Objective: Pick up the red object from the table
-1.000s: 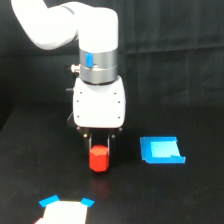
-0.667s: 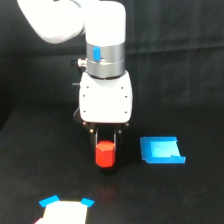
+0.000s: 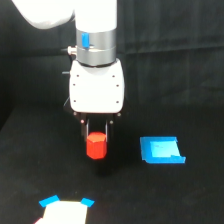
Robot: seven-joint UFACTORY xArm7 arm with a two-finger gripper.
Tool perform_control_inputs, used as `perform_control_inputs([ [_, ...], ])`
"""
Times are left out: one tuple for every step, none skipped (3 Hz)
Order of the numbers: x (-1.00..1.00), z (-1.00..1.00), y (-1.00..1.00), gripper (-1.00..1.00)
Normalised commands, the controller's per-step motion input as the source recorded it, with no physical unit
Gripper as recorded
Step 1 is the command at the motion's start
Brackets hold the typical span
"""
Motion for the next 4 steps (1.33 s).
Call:
perform_control_inputs([
  [0.35, 1.00, 0.23, -1.00],
  [-0.09, 0.66, -0.07, -1.00],
  [0.47, 0.90, -0.16, -1.00],
  [0.09, 0.75, 0.58, -1.00],
])
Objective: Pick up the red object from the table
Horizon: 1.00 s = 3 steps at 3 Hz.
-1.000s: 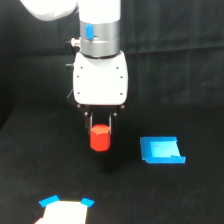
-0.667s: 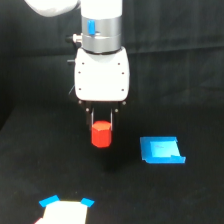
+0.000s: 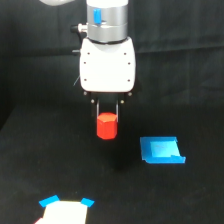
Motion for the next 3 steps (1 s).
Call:
perform_control_inputs([
  [0.57, 1.00, -0.41, -0.74],
  [0.21, 0.22, 0.00, -1.00],
  [0.54, -0.09, 0.77, -1.00],
])
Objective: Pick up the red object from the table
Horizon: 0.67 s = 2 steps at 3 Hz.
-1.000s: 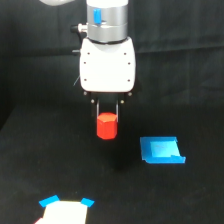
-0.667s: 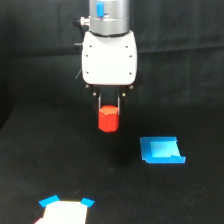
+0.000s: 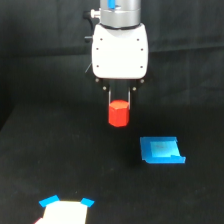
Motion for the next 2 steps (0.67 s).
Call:
perform_control_inputs([
  [-0.44, -1.00, 0.37, -1.00],
  [-0.46, -1.00, -0.23, -1.00],
])
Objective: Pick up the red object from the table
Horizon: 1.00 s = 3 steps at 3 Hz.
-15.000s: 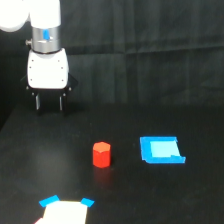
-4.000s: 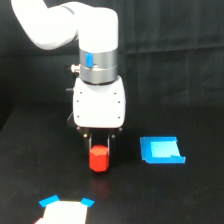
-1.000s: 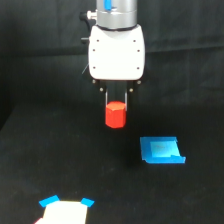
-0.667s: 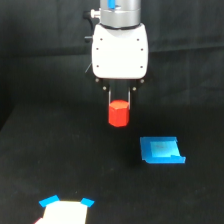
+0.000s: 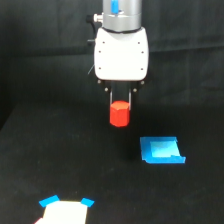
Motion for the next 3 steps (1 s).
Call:
perform_control_inputs([
  [0.61, 1.00, -0.68, -1.00],
  [0.49, 1.00, -0.04, -1.00],
  [1.00, 0.45, -0.04, -1.00],
])
